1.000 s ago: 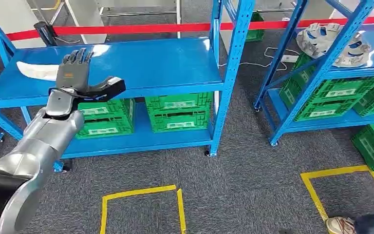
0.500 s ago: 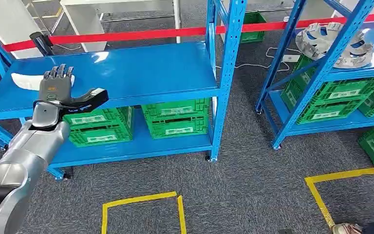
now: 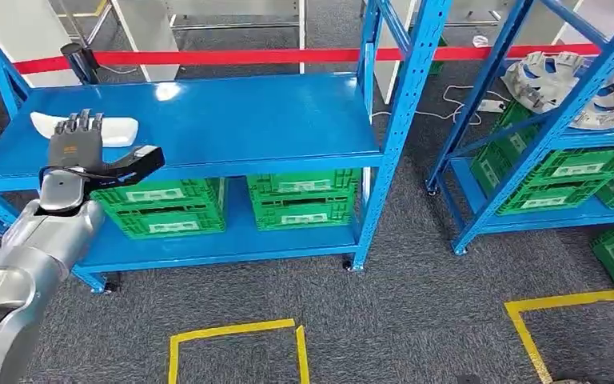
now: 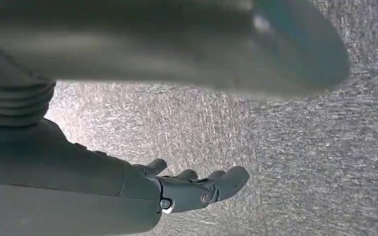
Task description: Take the parts from the cabinet and place them on the table.
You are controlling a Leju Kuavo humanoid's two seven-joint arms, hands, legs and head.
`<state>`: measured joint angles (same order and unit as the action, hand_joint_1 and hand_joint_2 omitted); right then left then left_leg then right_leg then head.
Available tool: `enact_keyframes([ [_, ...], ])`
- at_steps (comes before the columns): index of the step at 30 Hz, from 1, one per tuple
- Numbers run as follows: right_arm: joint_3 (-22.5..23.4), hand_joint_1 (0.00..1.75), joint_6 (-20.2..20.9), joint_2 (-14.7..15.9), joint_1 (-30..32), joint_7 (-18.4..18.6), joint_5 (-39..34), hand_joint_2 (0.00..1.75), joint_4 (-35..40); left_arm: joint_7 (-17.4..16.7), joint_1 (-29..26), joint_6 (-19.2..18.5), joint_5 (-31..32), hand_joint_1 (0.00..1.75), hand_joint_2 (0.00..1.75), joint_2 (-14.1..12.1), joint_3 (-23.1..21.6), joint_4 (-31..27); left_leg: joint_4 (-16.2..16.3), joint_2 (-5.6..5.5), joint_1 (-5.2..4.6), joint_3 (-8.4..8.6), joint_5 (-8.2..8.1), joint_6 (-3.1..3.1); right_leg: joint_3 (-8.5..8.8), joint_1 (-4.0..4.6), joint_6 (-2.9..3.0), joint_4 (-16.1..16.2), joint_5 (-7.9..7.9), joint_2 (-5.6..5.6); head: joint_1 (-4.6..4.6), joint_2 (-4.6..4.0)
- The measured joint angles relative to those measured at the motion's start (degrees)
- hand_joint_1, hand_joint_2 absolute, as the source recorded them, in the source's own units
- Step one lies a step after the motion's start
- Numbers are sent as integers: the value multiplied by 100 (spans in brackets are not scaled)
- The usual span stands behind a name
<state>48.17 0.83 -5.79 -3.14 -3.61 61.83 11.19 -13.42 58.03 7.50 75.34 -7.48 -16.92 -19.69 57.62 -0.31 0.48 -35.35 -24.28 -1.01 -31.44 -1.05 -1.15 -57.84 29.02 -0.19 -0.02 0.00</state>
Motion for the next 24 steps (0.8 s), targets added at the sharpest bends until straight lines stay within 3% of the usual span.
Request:
enact_keyframes([
  [1,0,0,0,-4,-15,-15,0,0,0,-2,16,-7,9,0,0,2,2,-7,-22,1,21,63,-35,87,-250,-10,-25,-512,239,11,22,0],
  [2,15,0,-7,-2,5,-44,30,0,0,-35,-21,-33,33,0,0,-2,26,24,-13,-4,-14,96,-99,148,-1035,0,-34,-1840,683,13,22,0],
  [3,15,0,-6,-7,11,-68,92,0,0,-26,-56,-52,83,0,0,-2,28,31,32,-46,-38,187,-196,135,-881,23,40,-1129,-12,13,24,0],
  [4,15,0,4,-4,9,-68,105,0,0,-15,-53,-46,92,0,0,0,30,26,50,-51,-41,231,-241,118,-598,46,93,-472,-347,14,26,0],
  [5,17,0,15,0,4,-68,109,0,0,-2,-53,-31,98,0,0,0,33,31,59,-49,-42,240,-274,93,-453,73,154,-176,-340,14,24,0],
  [6,15,0,22,-2,-8,-68,122,0,0,7,-43,-17,120,0,0,-2,37,28,77,-64,-79,232,-303,48,-428,91,148,-117,-315,6,22,0],
  [8,17,0,22,-2,-4,-63,131,0,0,15,-43,22,149,0,0,-7,39,26,43,-69,-57,246,-302,0,-428,105,177,-127,-297,9,22,0],
  [11,17,0,24,-15,-18,-79,160,0,0,52,-31,101,181,0,0,-15,44,-20,137,-48,-60,249,-378,-111,-311,39,262,-23,-313,1,11,0],
  [12,17,0,24,-15,-21,-83,173,0,0,66,5,111,190,0,0,-22,48,-20,457,-32,-48,88,-543,-146,-286,35,300,-22,-289,3,-18,0],
  [14,17,0,26,-17,-13,-81,179,0,0,66,-7,118,190,0,0,-35,85,-13,1431,-25,-10,-441,-934,-215,-239,34,334,-22,-226,9,-13,0],
  [15,17,0,26,-17,-4,-83,179,0,0,66,-33,118,190,0,0,-37,87,-4,1762,-23,6,-650,-998,-239,-211,34,328,-24,-202,15,-15,0],
  [16,17,0,28,-17,4,-81,179,0,0,66,-54,118,190,0,0,-37,87,-2,1834,-18,23,-732,-939,-252,-180,32,320,-25,-176,17,-13,0],
  [17,17,0,31,-20,5,-83,179,0,0,68,-60,118,190,0,0,-37,85,-2,1655,-10,39,-684,-739,-261,-141,27,305,-27,-146,18,-13,0],
  [18,17,0,31,-22,2,-83,179,0,0,72,-55,120,190,0,0,-37,87,-4,1248,0,52,-521,-449,-273,-96,18,284,-36,-113,19,-13,0],
  [19,17,0,31,-26,0,-83,179,0,0,79,-43,122,190,0,0,-39,92,-4,695,10,64,-273,-124,-282,-44,3,256,-52,-66,20,-13,0],
  [20,17,0,31,-26,-1,-83,179,0,0,79,-32,125,190,0,0,-42,92,-4,224,25,77,-69,88,-288,-5,-4,221,-68,-19,19,-15,0],
  [21,17,0,31,-22,-8,-83,179,0,0,81,-16,125,190,0,0,-42,98,2,145,27,30,8,-68,-286,-7,18,173,-69,13,20,-15,0],
  [22,17,0,31,-22,-16,-83,181,0,0,83,-3,133,190,0,0,-42,98,0,75,11,33,58,-94,-180,-28,23,138,-86,27,19,-35,0],
  [24,17,0,33,-28,-9,-87,181,0,0,118,-29,186,188,0,0,-55,107,-2,53,1,11,40,-130,-68,10,25,64,-84,-14,15,-13,0],
])
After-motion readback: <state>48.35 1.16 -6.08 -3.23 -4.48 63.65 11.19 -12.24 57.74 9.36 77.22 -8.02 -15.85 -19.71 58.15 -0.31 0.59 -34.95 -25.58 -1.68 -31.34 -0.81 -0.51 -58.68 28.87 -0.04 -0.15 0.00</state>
